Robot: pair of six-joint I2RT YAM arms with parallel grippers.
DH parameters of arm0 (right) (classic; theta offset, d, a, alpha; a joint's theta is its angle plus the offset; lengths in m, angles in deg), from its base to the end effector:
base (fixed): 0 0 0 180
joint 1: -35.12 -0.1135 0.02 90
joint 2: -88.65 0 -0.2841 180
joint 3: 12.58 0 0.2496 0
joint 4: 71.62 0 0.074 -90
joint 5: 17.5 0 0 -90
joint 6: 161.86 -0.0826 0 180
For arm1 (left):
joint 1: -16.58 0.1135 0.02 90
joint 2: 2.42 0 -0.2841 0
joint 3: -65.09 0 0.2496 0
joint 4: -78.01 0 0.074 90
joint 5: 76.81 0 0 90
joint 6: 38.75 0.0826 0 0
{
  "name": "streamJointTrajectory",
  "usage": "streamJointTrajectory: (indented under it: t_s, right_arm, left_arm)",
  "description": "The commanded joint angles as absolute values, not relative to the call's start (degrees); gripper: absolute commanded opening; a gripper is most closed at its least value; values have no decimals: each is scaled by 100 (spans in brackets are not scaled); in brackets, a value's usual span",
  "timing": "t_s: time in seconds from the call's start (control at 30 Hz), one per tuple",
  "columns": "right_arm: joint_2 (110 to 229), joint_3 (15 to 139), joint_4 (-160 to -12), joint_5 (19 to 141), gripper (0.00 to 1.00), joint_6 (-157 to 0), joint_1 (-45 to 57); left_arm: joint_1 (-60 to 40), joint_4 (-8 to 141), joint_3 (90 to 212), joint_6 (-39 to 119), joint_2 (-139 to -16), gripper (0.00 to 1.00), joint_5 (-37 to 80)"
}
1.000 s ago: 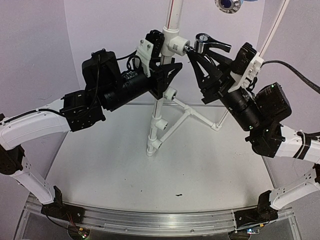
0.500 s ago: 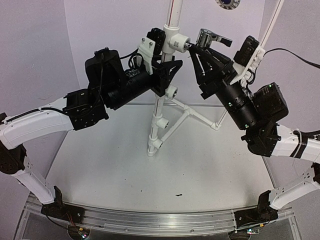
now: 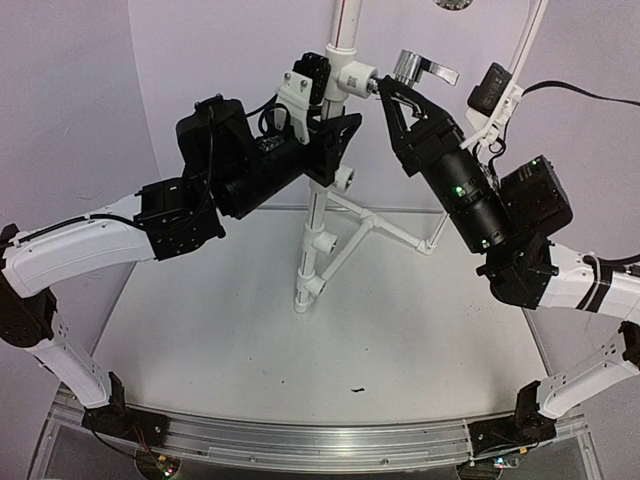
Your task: Install the water faucets
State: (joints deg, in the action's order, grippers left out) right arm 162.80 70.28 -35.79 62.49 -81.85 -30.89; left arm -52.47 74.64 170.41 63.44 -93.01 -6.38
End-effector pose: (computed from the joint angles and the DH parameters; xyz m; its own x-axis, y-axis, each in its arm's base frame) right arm 0.1350 0.2681 0.5336 0.1335 0.7202 -0.6808 -0.8859 0.3946 0.2437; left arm 0.1736 -0.3760 0.4910 0.2299 -0.0439 -0.9722 0.7305 0.6679 0.1425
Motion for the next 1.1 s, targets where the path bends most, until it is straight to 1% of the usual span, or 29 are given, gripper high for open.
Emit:
streamJointTrajectory:
  t_s: [0.0, 0.43, 0.63, 1.07]
  right_arm:
    - [16557, 7263, -4550, 5514, 0, -9268, -3081]
    - [16249, 7613, -5519, 5129, 0, -11245, -3222]
    - [16185, 8137, -6637, 4874, 0, -12508, -3221]
    - [16128, 9014, -7415, 4759, 0, -14246, -3221]
  left_arm:
    - [-5799, 5204, 16382, 4296, -10259, 0, -152]
    - [-5871, 5204, 16300, 4508, -10445, 0, -347]
    - [-5891, 5206, 16215, 4599, -10443, 0, -471]
    - [-5890, 5248, 16009, 4729, -10414, 0, -679]
